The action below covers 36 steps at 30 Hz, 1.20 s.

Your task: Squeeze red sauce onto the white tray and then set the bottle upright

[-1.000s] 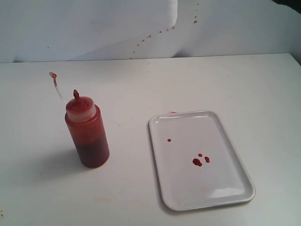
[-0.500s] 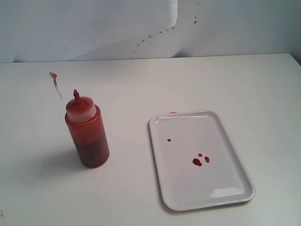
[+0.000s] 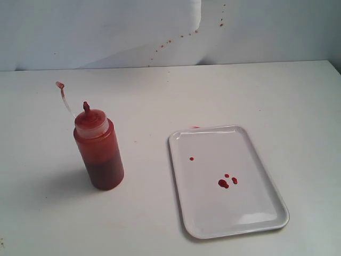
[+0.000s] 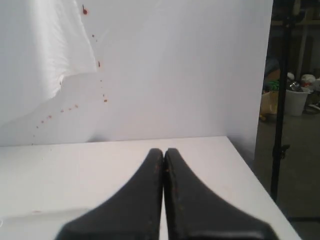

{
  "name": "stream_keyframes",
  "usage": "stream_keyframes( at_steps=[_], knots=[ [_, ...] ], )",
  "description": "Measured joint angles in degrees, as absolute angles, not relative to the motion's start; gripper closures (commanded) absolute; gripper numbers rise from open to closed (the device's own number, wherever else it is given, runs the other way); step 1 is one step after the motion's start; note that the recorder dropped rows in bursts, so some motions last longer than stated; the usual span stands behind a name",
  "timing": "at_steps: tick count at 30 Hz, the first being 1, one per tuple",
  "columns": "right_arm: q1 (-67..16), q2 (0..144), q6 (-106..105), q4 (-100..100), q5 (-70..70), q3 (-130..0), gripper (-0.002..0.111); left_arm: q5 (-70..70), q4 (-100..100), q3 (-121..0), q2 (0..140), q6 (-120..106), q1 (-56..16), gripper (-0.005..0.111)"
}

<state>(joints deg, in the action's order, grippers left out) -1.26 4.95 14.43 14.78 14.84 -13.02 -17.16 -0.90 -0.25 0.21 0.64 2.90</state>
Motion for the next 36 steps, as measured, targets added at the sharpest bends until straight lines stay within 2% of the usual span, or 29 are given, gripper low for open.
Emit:
stream_keyframes(
  at_steps=[13,19,25,36],
  knots=[
    [-1.26,1.94,17.55,14.78,8.33,-0.64,0.108,-17.16,-0.90,-0.25,0.21,0.64,2.90,0.107],
    [-1.26,1.48,16.95,13.19,8.44,-0.19,0.108,-17.16,-0.90,-0.25,0.21,0.64,2.90,0.107],
    [-1.26,0.37,5.63,3.92,8.44,-0.19,0.108,-17.16,-0.90,-0.25,0.21,0.64,2.90,0.107],
    [-1.26,0.37,3.58,2.84,12.54,-0.19,0.108,-17.16,-0.90,-0.25,0.21,0.64,2.90,0.107]
  ],
)
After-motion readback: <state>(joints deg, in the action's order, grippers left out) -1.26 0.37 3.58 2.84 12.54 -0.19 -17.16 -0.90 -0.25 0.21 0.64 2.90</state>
